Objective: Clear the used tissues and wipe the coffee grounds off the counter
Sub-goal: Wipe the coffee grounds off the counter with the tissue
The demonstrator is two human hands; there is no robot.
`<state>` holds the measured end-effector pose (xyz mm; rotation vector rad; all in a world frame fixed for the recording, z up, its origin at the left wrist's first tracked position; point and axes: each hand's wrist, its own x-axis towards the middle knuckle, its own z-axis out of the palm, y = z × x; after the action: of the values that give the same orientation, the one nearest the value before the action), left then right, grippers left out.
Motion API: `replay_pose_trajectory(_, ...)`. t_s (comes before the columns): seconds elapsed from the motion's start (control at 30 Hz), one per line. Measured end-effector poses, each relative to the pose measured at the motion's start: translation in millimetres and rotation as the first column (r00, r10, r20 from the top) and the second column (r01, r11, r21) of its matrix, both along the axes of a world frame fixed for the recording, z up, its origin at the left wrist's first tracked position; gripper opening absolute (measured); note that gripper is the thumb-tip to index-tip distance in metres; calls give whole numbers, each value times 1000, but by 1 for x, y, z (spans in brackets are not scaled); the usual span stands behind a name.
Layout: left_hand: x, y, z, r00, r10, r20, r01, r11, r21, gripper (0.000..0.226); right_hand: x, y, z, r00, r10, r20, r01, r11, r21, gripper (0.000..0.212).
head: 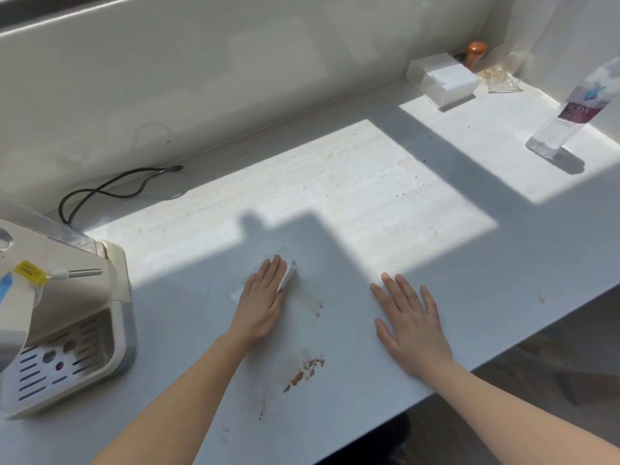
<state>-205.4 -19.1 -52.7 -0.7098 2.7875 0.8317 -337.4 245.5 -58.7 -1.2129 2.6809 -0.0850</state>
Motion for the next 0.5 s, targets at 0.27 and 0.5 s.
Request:
replay_pose_trajectory(0.27, 25, 77, 1, 935, -353, -41, 355, 934, 48, 57, -2, 0, 0, 1000, -13, 3, 13, 1000, -6, 62)
replay_pose_trajectory(0.5, 53, 112, 19, 914, -405, -12, 396, 889, 230, 52, 0, 1, 2, 1000, -16, -9, 16, 1000, -8, 61)
